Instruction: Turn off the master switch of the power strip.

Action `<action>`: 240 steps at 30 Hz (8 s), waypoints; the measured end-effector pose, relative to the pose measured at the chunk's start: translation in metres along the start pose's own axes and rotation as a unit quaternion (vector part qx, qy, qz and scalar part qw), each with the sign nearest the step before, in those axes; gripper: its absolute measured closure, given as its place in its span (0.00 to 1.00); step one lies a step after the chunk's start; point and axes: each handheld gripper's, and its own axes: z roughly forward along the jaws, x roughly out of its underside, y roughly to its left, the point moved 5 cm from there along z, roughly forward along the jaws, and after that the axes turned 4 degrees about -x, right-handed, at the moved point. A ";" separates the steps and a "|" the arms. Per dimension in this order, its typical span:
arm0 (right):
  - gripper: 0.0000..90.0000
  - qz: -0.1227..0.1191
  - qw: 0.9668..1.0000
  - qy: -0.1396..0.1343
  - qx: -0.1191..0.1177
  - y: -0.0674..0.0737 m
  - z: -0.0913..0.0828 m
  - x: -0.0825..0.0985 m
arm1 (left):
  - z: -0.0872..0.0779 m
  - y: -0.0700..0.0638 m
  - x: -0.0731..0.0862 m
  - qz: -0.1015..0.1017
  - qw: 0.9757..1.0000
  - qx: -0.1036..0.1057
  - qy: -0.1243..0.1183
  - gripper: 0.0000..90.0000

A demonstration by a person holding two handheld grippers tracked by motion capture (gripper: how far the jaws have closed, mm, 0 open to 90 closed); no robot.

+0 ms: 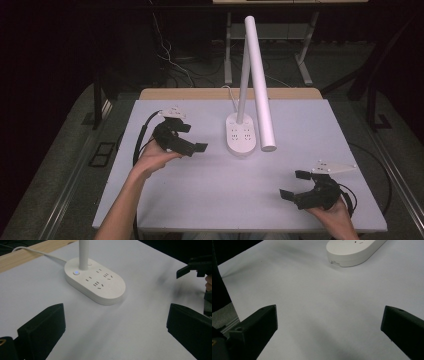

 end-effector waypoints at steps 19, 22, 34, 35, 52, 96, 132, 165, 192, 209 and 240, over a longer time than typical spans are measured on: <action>0.00 0.001 1.000 0.000 0.000 0.000 -0.001 0.000 | 0.012 0.012 -0.023 0.010 1.000 -0.005 0.015 0.01; 0.00 0.001 1.000 0.001 -0.001 0.000 -0.001 0.000 | 0.017 0.014 -0.025 0.009 1.000 -0.004 0.016 0.01; 0.00 0.003 1.000 -0.003 0.000 -0.002 -0.002 0.000 | 0.035 0.017 -0.035 0.016 0.999 0.000 0.031 0.02; 0.00 0.003 1.000 -0.003 0.000 -0.002 -0.002 0.000 | 0.037 0.018 -0.036 0.017 0.999 0.001 0.032 0.02; 0.00 0.005 1.000 -0.003 0.002 -0.002 -0.004 0.001 | 0.055 0.026 -0.050 0.020 0.999 -0.003 0.043 0.02; 0.00 0.006 1.000 -0.009 0.002 -0.004 -0.006 0.001 | 0.113 0.055 -0.065 -0.021 0.999 -0.006 0.036 0.13; 0.00 0.003 1.000 -0.006 -0.002 -0.003 -0.006 0.002 | 0.155 0.063 -0.056 -0.092 0.996 0.004 0.005 0.96; 0.00 -0.003 1.000 -0.003 -0.007 0.000 -0.005 0.003 | 0.184 0.066 -0.041 -0.125 0.992 -0.017 0.015 1.00; 0.00 -0.006 1.000 0.002 -0.007 0.001 -0.004 0.003 | 0.190 0.064 -0.031 -0.131 0.990 -0.056 0.010 1.00; 0.00 -0.012 1.000 0.002 -0.007 0.002 -0.004 0.003 | 0.196 0.059 -0.033 -0.156 0.985 -0.068 0.001 1.00; 0.00 -0.008 1.000 0.003 -0.009 0.000 -0.004 0.003 | 0.178 0.061 -0.036 -0.145 0.986 -0.075 -0.030 1.00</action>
